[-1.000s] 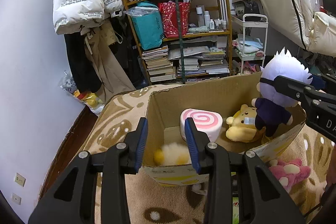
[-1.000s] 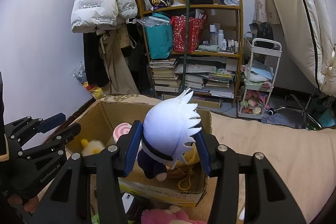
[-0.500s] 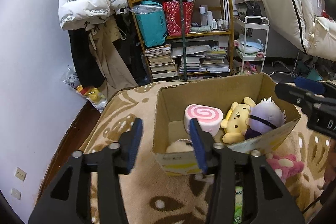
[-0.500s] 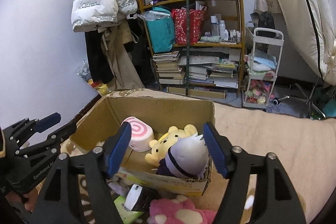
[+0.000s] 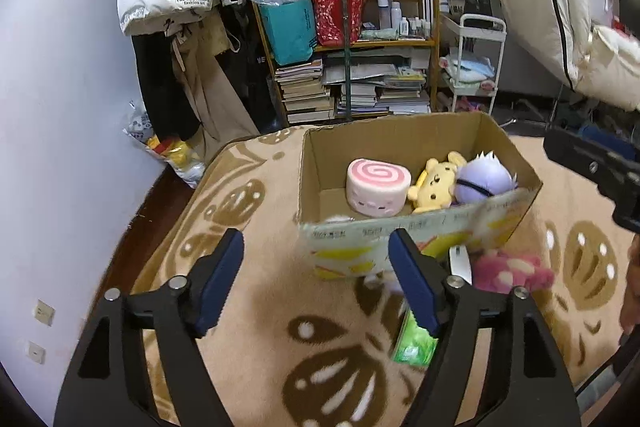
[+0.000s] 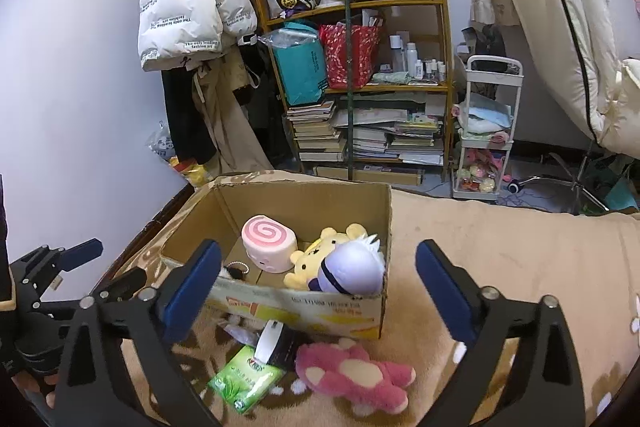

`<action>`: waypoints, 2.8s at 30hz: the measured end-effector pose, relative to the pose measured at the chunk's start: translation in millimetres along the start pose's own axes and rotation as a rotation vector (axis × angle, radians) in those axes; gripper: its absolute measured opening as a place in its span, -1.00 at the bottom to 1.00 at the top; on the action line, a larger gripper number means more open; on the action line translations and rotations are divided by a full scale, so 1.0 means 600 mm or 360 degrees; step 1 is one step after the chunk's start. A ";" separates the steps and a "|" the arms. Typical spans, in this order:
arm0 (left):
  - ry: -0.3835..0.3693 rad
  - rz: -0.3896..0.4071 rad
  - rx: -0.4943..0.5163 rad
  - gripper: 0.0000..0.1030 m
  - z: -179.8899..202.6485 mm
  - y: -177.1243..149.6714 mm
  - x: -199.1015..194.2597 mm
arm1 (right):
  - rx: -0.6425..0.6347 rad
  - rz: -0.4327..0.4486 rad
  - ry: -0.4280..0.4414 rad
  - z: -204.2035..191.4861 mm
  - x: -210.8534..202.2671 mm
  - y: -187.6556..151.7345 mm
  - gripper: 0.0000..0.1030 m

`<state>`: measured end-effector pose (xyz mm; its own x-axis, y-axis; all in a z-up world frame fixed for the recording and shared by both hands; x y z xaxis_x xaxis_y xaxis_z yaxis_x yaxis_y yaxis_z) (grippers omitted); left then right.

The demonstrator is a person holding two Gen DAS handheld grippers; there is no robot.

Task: Organize soft objects
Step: 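Pull both tools back from the box toward the remaining items, then lower the left tool onto the green tissue pack while the right tool reaches the pink bear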

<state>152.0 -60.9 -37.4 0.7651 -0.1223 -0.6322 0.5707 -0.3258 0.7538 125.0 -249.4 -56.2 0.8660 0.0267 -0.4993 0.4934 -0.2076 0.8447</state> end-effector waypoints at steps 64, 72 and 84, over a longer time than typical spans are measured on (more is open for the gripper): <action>-0.0306 -0.0553 0.0195 0.76 0.135 -0.127 0.119 | 0.0207 -0.0821 -0.0149 0.067 0.123 -0.152 0.99; -0.0275 -0.0632 0.0251 0.76 0.148 -0.149 0.137 | 0.0262 -0.0919 -0.0159 0.082 0.147 -0.175 0.99; -0.0384 -0.0688 0.0178 0.29 0.140 -0.161 0.151 | 0.0330 -0.0998 -0.0167 0.094 0.160 -0.206 1.00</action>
<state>141.3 -119.4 -182.9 0.3678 -0.1629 -0.9155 0.7743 -0.4915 0.3986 142.5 -276.1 -219.3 0.4027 0.1107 -0.9086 0.8660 -0.3677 0.3390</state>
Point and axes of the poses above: each gripper's, at about its wrist camera, not at the fingertips, and x roughly the way its jaws point, z to its right, y to its top, the point moved 2 cm from there along x, roughly the way its jaws point, and after that the axes turned 5 degrees about z, right-handed, at the moved point
